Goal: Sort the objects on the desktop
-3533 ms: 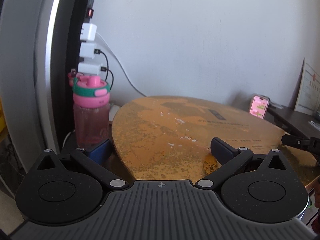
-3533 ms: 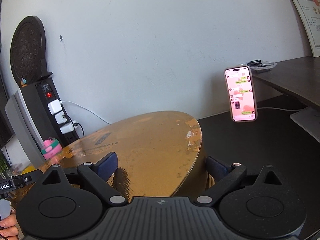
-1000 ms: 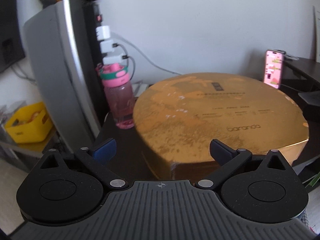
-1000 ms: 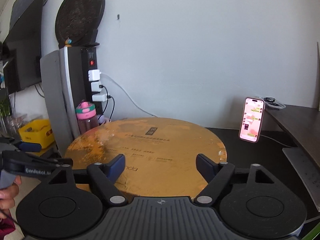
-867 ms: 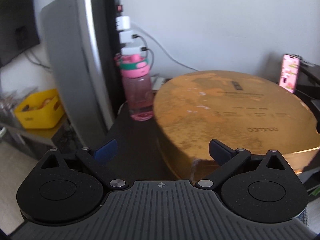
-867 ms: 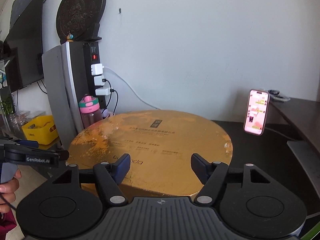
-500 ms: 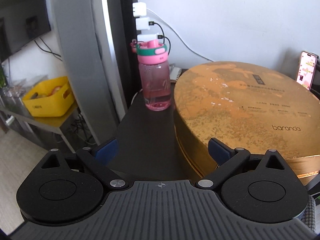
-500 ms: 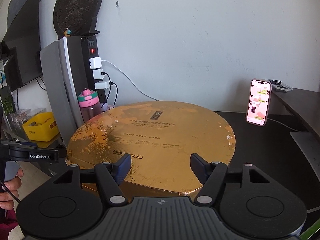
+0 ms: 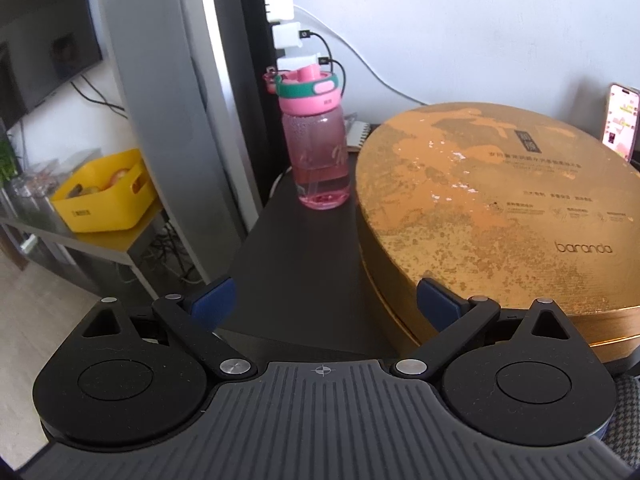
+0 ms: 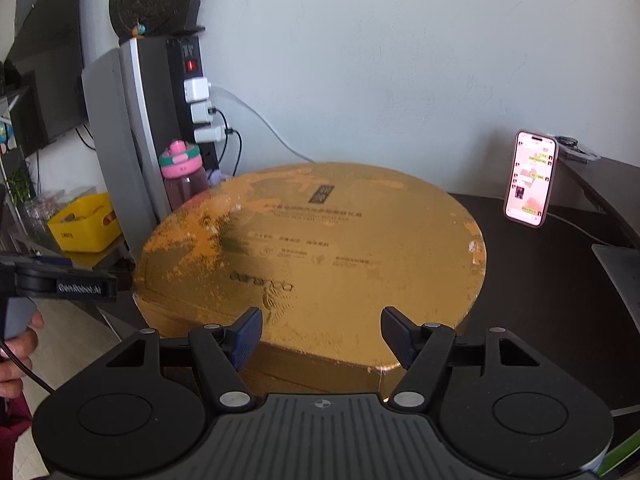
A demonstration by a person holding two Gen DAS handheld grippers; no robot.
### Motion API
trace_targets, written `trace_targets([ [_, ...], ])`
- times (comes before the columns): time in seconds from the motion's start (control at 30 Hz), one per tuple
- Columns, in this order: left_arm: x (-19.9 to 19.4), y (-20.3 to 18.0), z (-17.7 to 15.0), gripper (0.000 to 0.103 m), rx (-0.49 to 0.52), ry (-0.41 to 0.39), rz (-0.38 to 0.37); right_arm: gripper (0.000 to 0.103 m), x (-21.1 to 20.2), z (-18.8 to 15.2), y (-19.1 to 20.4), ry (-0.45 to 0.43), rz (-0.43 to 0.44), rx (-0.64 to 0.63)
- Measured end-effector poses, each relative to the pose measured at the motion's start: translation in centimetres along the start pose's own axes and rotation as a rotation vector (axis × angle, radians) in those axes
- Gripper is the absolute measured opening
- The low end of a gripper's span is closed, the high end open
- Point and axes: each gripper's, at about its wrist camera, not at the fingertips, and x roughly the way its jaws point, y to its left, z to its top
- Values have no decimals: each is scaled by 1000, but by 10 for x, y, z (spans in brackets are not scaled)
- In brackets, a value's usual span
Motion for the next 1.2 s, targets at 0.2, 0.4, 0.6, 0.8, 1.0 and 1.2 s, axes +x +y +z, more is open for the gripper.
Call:
trace_targets([
  [0.2,-26,-18,10,103,40,-35,-66,88,-17,5,0,-45,-13,6],
  [0.4,-47,-50,7,103,108,-41,-163,102,-44,8,-4,-107,-55,32],
  [0.6,-54,-72,-4,103,153,-11,-208,102,-44,3,-10,-90,-93,50],
  [0.8,-51,-76,-10,103,153,19,-214,102,-39,1,-9,-70,-86,46],
  [1.0,-48,-81,-13,103,173,31,-218,102,-34,-1,-6,-52,-75,42],
  [1.2,-44,-84,-15,103,190,40,-222,102,-30,-3,-7,-40,-69,51],
])
